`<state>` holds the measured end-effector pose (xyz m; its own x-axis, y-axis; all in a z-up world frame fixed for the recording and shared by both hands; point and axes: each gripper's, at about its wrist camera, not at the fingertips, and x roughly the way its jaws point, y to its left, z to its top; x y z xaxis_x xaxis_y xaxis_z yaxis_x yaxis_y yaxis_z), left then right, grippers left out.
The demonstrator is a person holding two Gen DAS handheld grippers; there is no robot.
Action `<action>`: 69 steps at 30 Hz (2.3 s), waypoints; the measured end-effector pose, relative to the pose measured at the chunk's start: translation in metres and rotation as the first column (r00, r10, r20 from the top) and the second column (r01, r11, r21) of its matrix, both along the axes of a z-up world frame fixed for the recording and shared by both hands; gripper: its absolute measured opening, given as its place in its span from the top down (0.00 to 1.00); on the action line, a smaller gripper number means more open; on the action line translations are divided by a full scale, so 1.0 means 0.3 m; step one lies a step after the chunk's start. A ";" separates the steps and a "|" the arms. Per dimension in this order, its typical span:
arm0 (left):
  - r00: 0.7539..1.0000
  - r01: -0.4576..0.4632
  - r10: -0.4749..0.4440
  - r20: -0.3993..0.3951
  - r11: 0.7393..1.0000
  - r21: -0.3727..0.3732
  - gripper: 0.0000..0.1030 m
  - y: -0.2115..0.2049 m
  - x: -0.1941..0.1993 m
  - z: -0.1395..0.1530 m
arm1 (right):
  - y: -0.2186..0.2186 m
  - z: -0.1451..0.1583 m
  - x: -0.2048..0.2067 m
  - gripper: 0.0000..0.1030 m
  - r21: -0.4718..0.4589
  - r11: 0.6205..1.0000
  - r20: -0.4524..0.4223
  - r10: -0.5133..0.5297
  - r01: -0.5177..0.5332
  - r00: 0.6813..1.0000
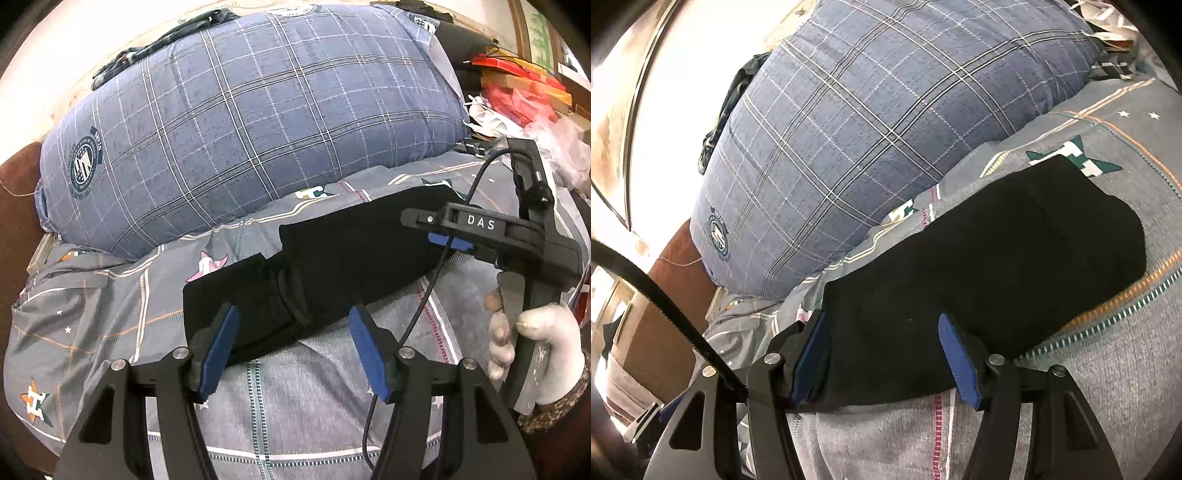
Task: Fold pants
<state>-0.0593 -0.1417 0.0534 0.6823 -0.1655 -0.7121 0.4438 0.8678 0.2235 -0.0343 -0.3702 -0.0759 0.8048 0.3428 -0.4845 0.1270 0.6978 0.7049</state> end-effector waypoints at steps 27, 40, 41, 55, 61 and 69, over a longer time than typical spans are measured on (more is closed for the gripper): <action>0.997 0.012 -0.011 -0.071 1.000 0.012 0.39 -0.043 0.074 -0.085 | -0.036 0.008 -0.025 0.34 0.024 0.999 0.005 -0.033 0.032 0.999; 0.983 0.137 -0.137 -0.121 0.991 -0.002 0.39 -0.191 0.265 -0.113 | -0.240 0.006 -0.140 0.31 0.022 0.975 -0.019 -0.219 0.219 0.976; 0.977 0.161 -0.160 -0.138 0.987 -0.006 0.39 -0.226 0.298 -0.116 | -0.253 0.004 -0.149 0.30 0.011 0.972 -0.028 -0.234 0.234 0.972; 0.892 0.346 -0.350 -0.288 0.936 -0.067 0.39 -0.722 0.548 -0.195 | -0.322 -0.094 -0.120 0.29 0.020 0.958 -0.175 -0.280 0.288 0.944; 0.841 0.436 -0.415 -0.347 0.900 -0.021 0.39 -0.941 0.600 -0.292 | -0.297 -0.089 -0.083 0.29 -0.048 0.961 -0.164 -0.276 0.272 0.947; 0.730 0.589 -0.529 -0.433 0.808 0.007 0.78 -1.069 0.556 -0.361 | -0.293 -0.091 -0.023 0.51 -0.137 0.953 -0.133 -0.287 0.269 0.949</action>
<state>0.1074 -0.4623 -0.0548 0.1542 -0.3093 -0.9384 0.9126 0.4085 0.0153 -0.0413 -0.4581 -0.1033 0.7757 0.0503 -0.6291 0.4253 0.6948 0.5799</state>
